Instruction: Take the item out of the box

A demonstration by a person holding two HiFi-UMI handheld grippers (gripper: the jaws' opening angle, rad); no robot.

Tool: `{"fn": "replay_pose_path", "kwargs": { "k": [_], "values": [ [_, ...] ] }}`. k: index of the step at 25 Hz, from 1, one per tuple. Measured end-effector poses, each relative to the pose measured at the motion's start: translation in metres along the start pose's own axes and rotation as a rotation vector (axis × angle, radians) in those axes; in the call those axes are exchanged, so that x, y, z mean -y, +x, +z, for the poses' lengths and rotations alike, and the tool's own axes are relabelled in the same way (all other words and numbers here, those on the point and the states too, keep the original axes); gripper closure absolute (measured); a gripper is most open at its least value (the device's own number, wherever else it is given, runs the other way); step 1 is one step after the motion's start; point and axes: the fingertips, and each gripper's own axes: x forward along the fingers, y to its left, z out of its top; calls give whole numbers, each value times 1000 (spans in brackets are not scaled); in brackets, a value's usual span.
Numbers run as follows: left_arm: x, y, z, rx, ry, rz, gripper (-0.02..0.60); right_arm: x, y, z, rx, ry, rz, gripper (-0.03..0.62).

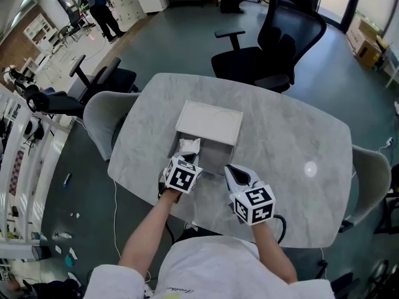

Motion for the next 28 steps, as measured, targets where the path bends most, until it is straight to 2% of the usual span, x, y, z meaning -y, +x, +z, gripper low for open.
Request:
{"fn": "replay_pose_path", "kwargs": {
  "k": [10, 19, 28],
  "values": [
    [-2, -37, 14, 116, -23, -20, 569, -19, 5, 17, 32, -34, -15, 591],
    [-12, -83, 27, 273, -76, -24, 569, -40, 9, 38, 70, -79, -29, 591],
    [-31, -143, 43, 464, -145, 15, 569, -59, 4, 58, 112, -118, -45, 591]
  ]
}}
